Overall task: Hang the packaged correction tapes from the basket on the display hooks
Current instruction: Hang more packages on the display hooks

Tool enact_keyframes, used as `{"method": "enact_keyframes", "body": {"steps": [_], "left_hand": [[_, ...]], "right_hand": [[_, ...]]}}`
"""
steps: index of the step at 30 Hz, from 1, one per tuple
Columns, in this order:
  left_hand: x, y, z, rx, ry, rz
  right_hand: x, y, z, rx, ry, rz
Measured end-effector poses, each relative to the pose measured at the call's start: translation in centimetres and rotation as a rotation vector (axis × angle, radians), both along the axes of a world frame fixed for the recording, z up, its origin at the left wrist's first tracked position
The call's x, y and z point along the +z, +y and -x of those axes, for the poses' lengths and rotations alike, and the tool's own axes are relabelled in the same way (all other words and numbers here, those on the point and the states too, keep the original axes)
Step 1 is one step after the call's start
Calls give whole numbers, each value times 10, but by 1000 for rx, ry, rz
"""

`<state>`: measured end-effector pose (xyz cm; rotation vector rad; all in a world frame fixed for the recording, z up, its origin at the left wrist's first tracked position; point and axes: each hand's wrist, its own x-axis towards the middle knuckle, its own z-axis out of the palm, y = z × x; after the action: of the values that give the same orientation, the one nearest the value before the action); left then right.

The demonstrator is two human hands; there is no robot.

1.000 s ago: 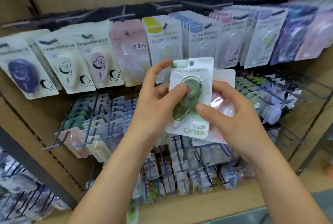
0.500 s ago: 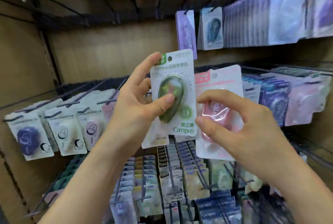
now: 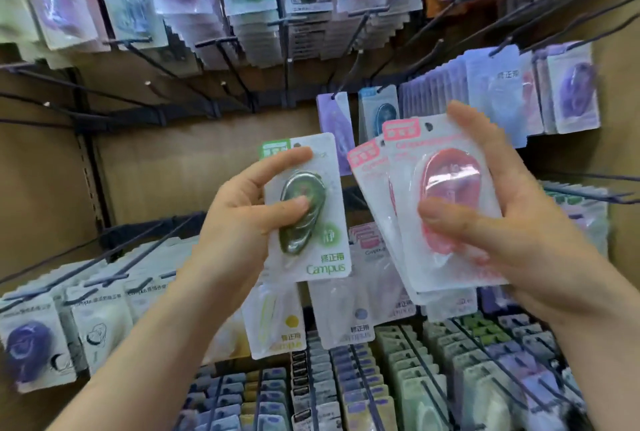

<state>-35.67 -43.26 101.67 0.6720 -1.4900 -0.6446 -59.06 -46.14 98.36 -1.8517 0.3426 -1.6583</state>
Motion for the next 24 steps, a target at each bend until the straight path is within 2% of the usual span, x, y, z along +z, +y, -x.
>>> {"method": "enact_keyframes", "body": {"steps": [5, 11, 14, 21, 24], "left_hand": [[35, -13, 5, 162, -76, 142], [67, -34, 11, 321, -77, 223], [76, -46, 11, 364, -59, 200], [78, -51, 10, 432, -229, 131], [76, -46, 9, 487, -238, 148]], "right_hand": [[27, -20, -12, -124, 38, 122], [48, -40, -26, -69, 72, 166], [56, -48, -32, -18, 75, 162], [62, -65, -34, 80, 78, 105], [63, -70, -32, 107, 91, 75]]}}
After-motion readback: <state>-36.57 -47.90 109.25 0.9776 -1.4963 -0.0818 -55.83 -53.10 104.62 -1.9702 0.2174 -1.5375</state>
